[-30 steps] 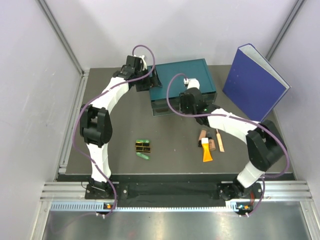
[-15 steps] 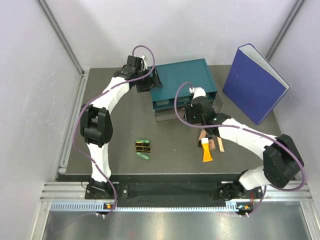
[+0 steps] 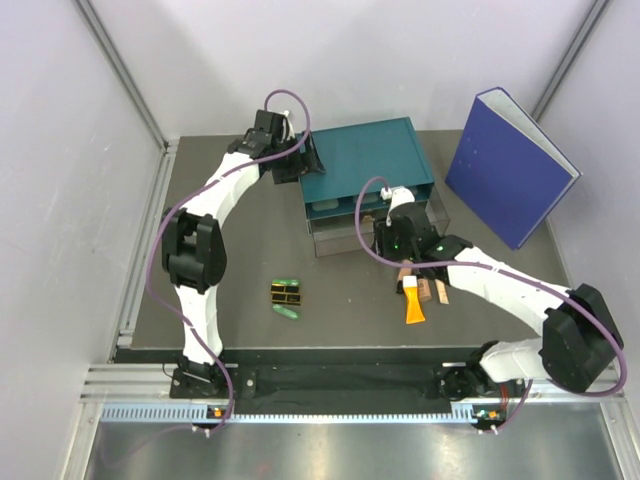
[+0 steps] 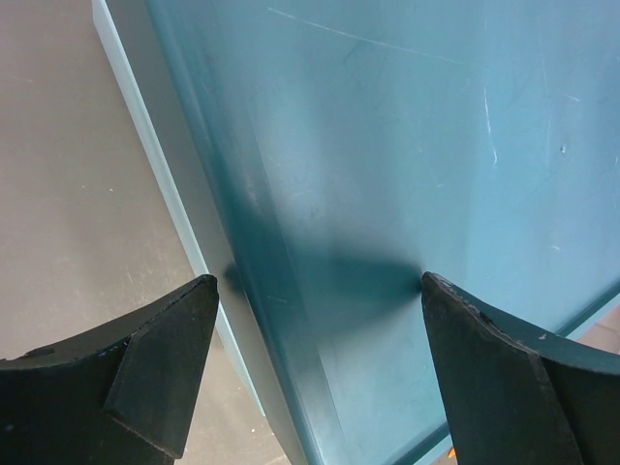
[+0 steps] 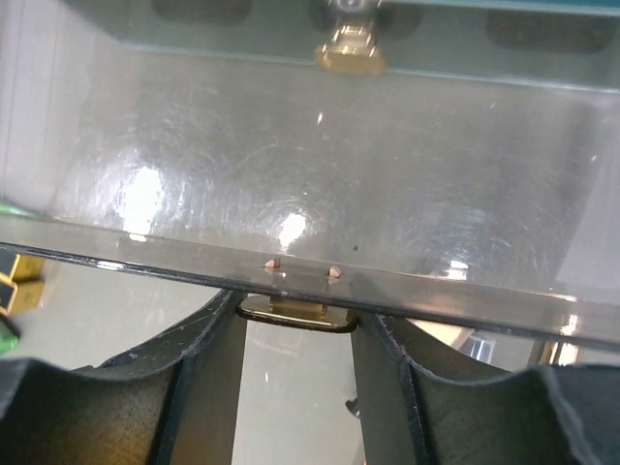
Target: Organize the makeup
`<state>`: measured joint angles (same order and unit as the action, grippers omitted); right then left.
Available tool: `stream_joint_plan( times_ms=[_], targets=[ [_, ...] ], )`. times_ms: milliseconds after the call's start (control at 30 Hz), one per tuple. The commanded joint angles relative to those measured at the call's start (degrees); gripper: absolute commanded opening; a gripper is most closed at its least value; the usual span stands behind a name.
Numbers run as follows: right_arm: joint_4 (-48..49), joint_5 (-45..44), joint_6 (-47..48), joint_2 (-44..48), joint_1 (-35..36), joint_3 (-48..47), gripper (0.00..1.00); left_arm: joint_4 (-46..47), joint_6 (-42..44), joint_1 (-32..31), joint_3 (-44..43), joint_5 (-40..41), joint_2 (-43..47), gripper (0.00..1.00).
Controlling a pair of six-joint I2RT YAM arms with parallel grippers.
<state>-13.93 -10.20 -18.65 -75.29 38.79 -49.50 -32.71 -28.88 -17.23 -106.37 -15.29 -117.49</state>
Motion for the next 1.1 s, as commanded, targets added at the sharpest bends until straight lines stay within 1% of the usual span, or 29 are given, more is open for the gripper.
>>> stream_joint_plan(
  times_ms=[0, 67, 100, 133, 233, 267, 300, 333, 367, 500, 533, 600, 667, 867, 900, 933, 967, 1000, 1033, 1067],
  targets=[
    [-0.9, 4.1, 2.7, 3.7, 1.3, 0.9, 0.0, -4.3, 0.8, 0.2, -1.7, 3.7, -2.0, 0.89],
    [-1.0, 4.8, 3.1, 3.9, 1.3, 2.1, 0.01, -4.5, 1.0, 0.2, -1.9, 3.8, -2.0, 0.9],
    [-1.2, 4.9, 3.3, 3.8, 1.3, 2.3, 0.03, -4.6, 1.1, 0.2, -2.0, 3.8, -2.1, 0.9],
    [-1.4, 5.4, 3.3, 3.7, 1.4, 2.3, 0.07, -4.7, 1.4, 0.2, -2.1, 3.9, -2.1, 0.91],
    [-2.5, 6.2, 3.4, 2.9, 1.3, 1.6, 0.33, -5.1, 1.8, 0.2, -2.1, 3.8, -1.9, 0.92],
    [-2.8, 6.2, 3.5, 2.3, 1.4, 1.4, 0.44, -5.2, 1.9, 0.2, -2.0, 3.8, -1.8, 0.92],
    [-3.1, 6.3, 3.5, 2.2, 1.3, 1.2, 0.48, -5.1, 2.1, 0.2, -1.9, 3.7, -1.5, 0.93],
    [-3.2, 6.6, 3.5, 2.2, 1.2, 1.2, 0.51, -5.2, 2.4, 0.2, -1.9, 3.7, -1.3, 0.93],
    [-3.4, 6.6, 3.4, 2.4, 1.3, 1.2, 0.56, -5.1, 2.6, 0.2, -1.8, 3.7, -0.9, 0.93],
    [-4.5, 6.1, 3.5, 4.0, 1.3, 1.6, 0.65, -5.1, 3.7, 0.2, -1.7, 4.4, 1.0, 0.95],
    [-5.3, 5.7, 3.5, 4.5, 1.3, 1.9, 0.66, -5.1, 4.2, 0.2, -1.7, 4.7, 2.0, 0.95],
    [-5.9, 5.5, 3.9, 6.0, 1.3, 2.5, 0.7, -5.2, 4.5, 0.2, -1.7, 5.1, 2.9, 0.96],
    [-7.4, 4.7, 3.9, 7.9, 1.3, 3.2, 0.7, -5.2, 5.1, 0.2, -1.9, 5.5, 4.0, 0.96],
    [-13.2, 2.3, 1.4, 14.2, 1.3, 6.3, 0.68, -6.3, 5.9, 0.2, -2.7, 5.9, 5.6, 0.97],
    [-14.1, 1.5, 0.3, 14.9, 1.3, 7.3, 0.67, -6.6, 5.9, 0.2, -2.6, 5.9, 5.6, 0.97],
    [-15.2, -0.6, -0.7, 15.7, 1.3, 7.9, 0.62, -6.6, 6.0, 0.2, -2.2, 5.9, 5.7, 0.97],
    [-15.6, -0.6, -1.9, 17.3, 1.5, 8.4, 0.6, -6.6, 6.0, 0.2, -1.9, 5.8, 5.8, 0.96],
    [-15.9, -0.5, -2.2, 17.9, 1.4, 8.5, 0.56, -6.6, 6.0, 0.2, -1.7, 6.0, 6.0, 0.96],
    [-16.5, -1.5, -2.8, 18.2, 1.4, 8.2, 0.49, -6.4, 6.0, 0.2, -1.0, 6.0, 6.2, 0.96],
    [-17.3, -2.5, -5.1, 18.0, 1.3, 7.9, 0.48, -6.3, 6.1, 0.2, -0.7, 6.0, 6.4, 0.96]
  ],
)
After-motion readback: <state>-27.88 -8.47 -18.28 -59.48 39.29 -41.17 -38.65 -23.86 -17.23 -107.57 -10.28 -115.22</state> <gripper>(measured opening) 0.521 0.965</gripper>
